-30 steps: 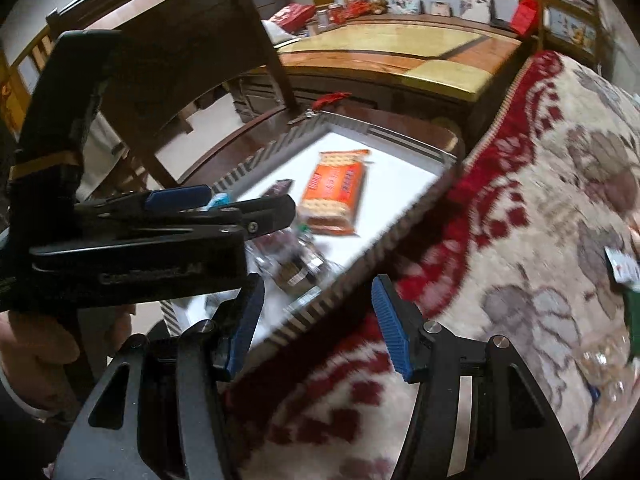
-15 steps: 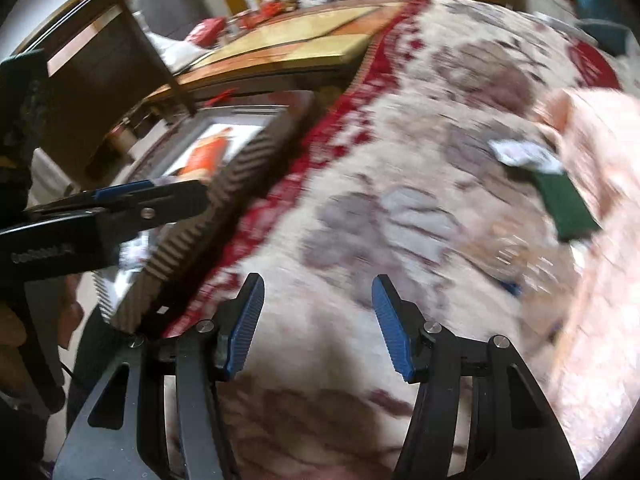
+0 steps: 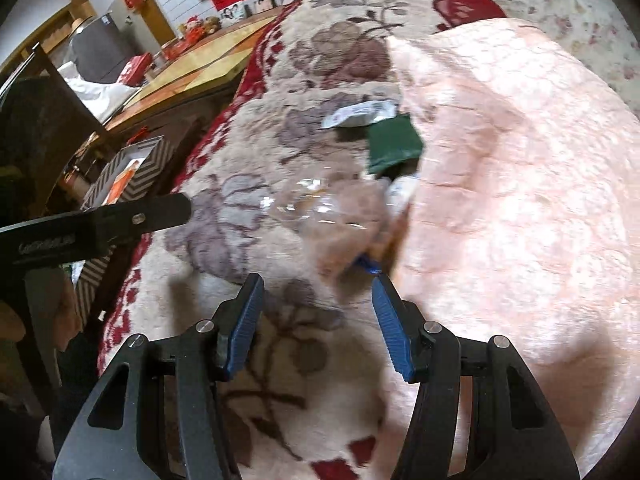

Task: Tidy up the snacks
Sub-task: 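Move both tools back over the remaining snacks on the blanket, then grasp the clear zip bag of brown nuts with the left tool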

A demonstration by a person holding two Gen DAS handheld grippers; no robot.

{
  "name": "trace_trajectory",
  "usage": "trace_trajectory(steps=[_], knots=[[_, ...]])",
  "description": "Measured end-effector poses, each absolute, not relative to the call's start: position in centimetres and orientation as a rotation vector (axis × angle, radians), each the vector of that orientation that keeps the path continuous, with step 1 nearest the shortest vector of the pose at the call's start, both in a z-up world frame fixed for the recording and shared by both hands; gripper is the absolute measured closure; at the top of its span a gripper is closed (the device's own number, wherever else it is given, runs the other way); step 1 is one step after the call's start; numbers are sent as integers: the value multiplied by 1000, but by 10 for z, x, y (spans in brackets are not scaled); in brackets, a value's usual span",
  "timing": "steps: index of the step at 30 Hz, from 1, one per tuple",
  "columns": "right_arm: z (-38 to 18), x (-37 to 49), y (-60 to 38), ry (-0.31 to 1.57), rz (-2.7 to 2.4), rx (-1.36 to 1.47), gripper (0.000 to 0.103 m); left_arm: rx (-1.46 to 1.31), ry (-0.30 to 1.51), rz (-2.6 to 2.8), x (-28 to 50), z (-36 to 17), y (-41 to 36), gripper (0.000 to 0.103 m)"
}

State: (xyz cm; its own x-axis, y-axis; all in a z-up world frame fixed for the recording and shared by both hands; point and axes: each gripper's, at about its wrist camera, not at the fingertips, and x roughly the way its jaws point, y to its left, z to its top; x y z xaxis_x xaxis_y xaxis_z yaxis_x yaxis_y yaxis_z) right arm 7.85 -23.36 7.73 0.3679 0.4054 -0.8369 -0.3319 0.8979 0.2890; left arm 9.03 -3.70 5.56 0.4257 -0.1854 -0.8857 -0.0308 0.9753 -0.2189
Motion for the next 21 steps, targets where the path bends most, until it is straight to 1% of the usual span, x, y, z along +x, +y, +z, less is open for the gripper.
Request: trace_trajectory(steps=[5, 8, 16, 21], knots=[[75, 80, -245, 1102, 472, 80, 46, -241, 1165, -103, 111, 44, -64, 10], [73, 81, -252, 1107, 475, 98, 42, -260, 1185, -101, 123, 36, -74, 10], [71, 81, -265, 1110, 479, 158, 42, -366, 1263, -89, 148, 8, -88, 10], [71, 81, -266, 1111, 481, 165, 42, -397, 1264, -114, 148, 1, -83, 9]])
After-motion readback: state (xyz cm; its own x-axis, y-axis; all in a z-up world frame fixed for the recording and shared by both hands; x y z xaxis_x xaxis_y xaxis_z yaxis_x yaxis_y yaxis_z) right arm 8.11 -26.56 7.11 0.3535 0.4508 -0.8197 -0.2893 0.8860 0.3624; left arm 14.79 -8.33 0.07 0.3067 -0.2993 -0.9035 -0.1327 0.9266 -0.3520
